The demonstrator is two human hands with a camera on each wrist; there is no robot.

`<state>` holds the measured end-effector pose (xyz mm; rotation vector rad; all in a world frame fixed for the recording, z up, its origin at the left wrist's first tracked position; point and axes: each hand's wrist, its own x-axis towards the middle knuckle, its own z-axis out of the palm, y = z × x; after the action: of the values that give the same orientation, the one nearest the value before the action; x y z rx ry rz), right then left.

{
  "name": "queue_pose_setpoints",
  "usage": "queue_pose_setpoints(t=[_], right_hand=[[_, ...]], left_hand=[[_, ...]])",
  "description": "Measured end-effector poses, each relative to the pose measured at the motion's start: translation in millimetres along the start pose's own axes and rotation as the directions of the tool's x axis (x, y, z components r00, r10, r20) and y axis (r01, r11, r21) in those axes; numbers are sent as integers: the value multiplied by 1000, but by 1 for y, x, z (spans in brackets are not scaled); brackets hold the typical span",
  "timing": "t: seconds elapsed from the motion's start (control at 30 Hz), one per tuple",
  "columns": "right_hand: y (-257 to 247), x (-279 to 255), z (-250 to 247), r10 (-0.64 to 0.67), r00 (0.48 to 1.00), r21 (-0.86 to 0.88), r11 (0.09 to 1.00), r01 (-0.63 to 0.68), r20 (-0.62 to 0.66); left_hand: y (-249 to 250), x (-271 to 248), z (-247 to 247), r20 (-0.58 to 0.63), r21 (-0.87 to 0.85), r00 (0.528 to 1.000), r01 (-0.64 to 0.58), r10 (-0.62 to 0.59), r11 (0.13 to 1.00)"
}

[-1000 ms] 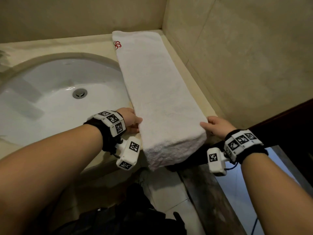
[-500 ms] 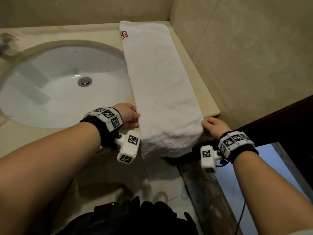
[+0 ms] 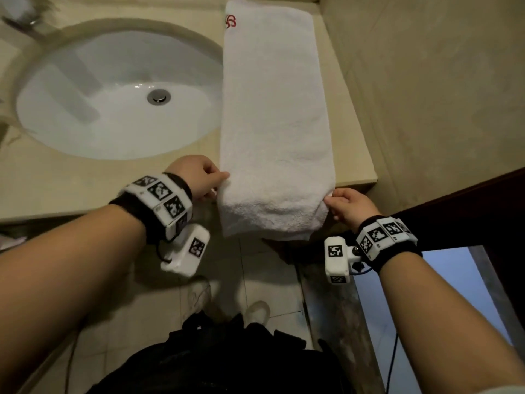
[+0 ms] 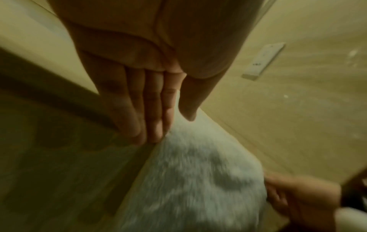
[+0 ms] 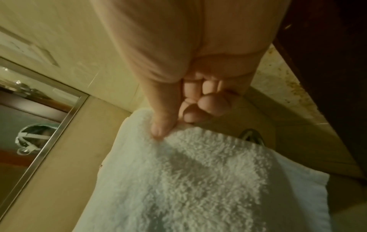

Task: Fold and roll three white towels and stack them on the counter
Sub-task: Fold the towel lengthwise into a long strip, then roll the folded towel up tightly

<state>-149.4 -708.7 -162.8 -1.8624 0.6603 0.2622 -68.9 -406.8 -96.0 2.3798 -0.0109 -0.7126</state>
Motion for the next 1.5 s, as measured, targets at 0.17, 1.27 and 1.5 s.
queue_pose_setpoints(t=[0.17, 1.27, 1.5], right_hand=[[2, 3, -5, -49, 997, -8, 999, 50, 52], [-227, 153, 8, -381, 915, -512, 765, 391, 130], [-266, 264, 25, -299, 937, -700, 630, 336, 181]], left_hand=[[-35, -32, 38, 4, 310, 999, -43, 44, 950], [70, 174, -123, -21, 450, 949, -272, 315, 850], [95, 294, -140, 29, 546, 893, -391, 450, 741]])
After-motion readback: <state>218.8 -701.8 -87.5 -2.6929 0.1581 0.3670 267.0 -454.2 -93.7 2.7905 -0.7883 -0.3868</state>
